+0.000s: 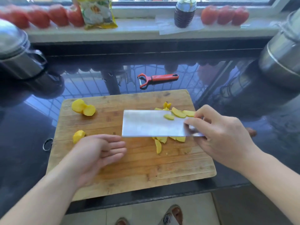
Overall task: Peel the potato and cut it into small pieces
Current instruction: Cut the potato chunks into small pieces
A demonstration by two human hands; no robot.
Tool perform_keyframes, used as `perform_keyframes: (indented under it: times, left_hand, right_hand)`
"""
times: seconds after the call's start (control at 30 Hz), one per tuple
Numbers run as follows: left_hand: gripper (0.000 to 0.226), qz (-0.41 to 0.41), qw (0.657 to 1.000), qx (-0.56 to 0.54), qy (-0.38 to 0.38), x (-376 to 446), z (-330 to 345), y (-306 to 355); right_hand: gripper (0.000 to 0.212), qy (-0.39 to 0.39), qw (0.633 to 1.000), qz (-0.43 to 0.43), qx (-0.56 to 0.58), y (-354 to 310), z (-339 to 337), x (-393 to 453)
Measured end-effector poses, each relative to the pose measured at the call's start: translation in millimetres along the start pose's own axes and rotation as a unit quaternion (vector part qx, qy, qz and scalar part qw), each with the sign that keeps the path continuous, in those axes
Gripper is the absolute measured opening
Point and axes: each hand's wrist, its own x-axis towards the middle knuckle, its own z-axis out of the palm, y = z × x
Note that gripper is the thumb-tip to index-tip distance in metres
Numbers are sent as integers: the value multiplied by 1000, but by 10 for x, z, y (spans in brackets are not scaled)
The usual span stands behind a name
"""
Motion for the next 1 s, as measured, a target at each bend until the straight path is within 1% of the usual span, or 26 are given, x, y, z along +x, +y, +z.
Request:
perform_keyframes:
  times: [0.03, 0.07, 0.1, 0.13, 0.17, 0.2, 0.23, 0.27, 0.33, 0.37, 0.4, 0.47, 0.6, 0.7, 0.73, 0.8, 0.83, 0.87, 0.93, 0.97, 1.0]
  left_hand:
    - [38, 60, 995, 23, 74, -33, -92, 66]
    - [37, 133, 981, 61, 129, -87, -145, 147]
    - [39, 207, 960, 115, 149, -155, -133, 239]
    - [41, 273, 936, 185, 128, -239, -54, 327]
    - [42, 315, 909, 262, 72, -324, 72, 379]
    - [41, 325, 881, 344, -2, -381, 222, 372]
    - [41, 311, 849, 420, -73, -414, 377, 327]
    - [41, 297, 815, 484, -120, -419, 514, 239]
    - [43, 311, 750, 564, -151, -368, 692, 26]
    - [44, 333, 731, 576, -152, -338, 737, -60]
    - [45, 356, 726, 570, -146, -302, 756, -116]
    - [49, 381, 732, 550, -126, -178, 765, -141]
    - [54, 386, 735, 544, -119, 61, 863, -39]
    - [54, 408, 757, 503, -87, 91, 865, 30]
    - [54, 407, 762, 495, -93, 78, 843, 34]
    - [58, 380, 764, 498, -157, 20, 847, 20]
    - [60, 367, 752, 514, -186, 14, 869, 2]
    - [61, 366, 731, 541, -195, 44, 904, -12]
    - [61, 377, 683, 604, -163, 166, 979, 0]
    - [62, 384, 670, 620, -136, 222, 1010, 25]
    - [62, 394, 671, 618, -112, 274, 1023, 49]
  right_hand:
    - [13, -3, 1000, -9, -18, -2, 18, -8]
    - [13, -4, 999, -19, -34, -17, 49, -13]
    - [13, -2, 999, -28, -44, -41, 90, -14]
    - [13, 2, 998, -36, -52, -69, 134, -13]
    - [14, 7, 997, -41, -58, -101, 185, -12]
    - [18, 13, 997, -43, -63, -135, 239, -11]
    - [24, 17, 997, -42, -66, -173, 292, -7]
    - [29, 23, 997, -38, -68, -207, 340, -6]
    - [30, 42, 996, -37, -68, -265, 393, 6]
    - [26, 53, 995, -43, -69, -290, 402, 13]
    - [23, 62, 994, -51, -70, -309, 406, 17]
    - [21, 71, 993, -62, -72, -331, 412, 21]
    - [28, 61, 992, -70, -83, -327, 437, 3]
    - [27, 48, 994, -64, -77, -311, 430, -8]
    - [26, 44, 995, -62, -71, -310, 421, -8]
    - [24, 43, 995, -65, -68, -309, 396, -11]
    - [23, 43, 994, -68, -71, -309, 382, -11]
    - [23, 42, 994, -70, -74, -311, 369, -6]
    - [25, 40, 994, -66, -80, -319, 354, 4]
    - [27, 39, 994, -62, -84, -321, 350, 4]
    - [28, 37, 994, -58, -88, -319, 345, 2]
